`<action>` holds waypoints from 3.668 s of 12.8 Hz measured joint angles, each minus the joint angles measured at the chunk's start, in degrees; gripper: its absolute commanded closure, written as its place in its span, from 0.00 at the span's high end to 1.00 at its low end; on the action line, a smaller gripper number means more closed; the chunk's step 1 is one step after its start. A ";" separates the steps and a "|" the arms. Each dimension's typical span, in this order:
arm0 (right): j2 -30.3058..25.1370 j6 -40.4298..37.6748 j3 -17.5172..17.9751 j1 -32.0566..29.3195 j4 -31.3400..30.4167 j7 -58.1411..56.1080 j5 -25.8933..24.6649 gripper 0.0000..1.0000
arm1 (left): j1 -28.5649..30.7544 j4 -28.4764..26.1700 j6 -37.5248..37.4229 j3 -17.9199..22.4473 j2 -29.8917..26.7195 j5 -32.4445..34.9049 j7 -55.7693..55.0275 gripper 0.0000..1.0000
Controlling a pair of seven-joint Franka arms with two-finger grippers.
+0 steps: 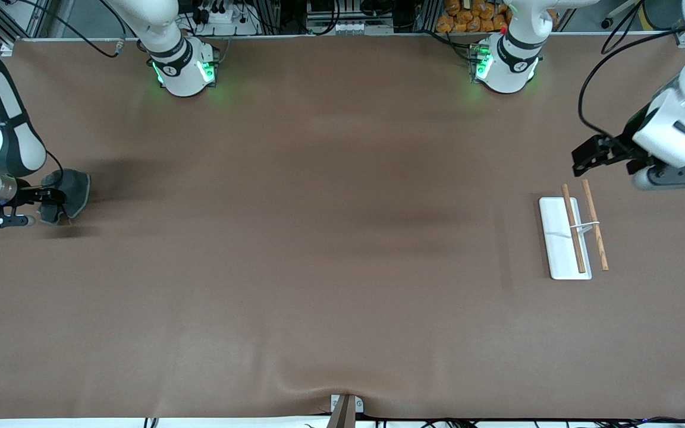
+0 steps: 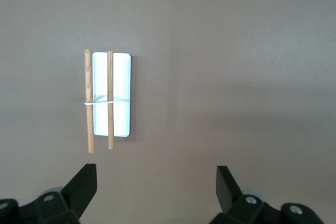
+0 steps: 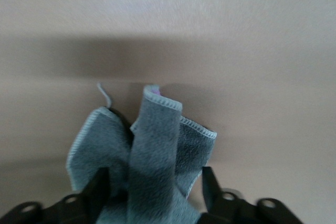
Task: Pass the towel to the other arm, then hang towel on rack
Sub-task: 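Lift the towel with the right gripper while the left gripper moves inward, then bring the towel toward the left gripper and grasp its edge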
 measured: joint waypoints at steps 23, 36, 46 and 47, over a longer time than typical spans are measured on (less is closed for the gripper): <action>-8.68 -44.90 25.24 20.67 19.88 65.93 38.42 0.00 | -11.99 -0.03 14.41 -2.64 9.48 -1.89 -33.39 1.00; -6.18 0.31 25.30 43.33 20.05 104.39 66.04 0.00 | -22.04 3.73 31.86 -2.70 22.91 -9.39 -67.48 1.00; -0.31 6.39 25.10 48.17 26.87 111.37 66.16 0.00 | -22.02 4.33 32.00 -2.35 23.41 -20.90 -71.16 1.00; -0.30 6.39 25.08 48.18 27.06 111.52 66.16 0.00 | -22.01 4.33 32.00 -2.35 23.48 -20.92 -71.28 1.00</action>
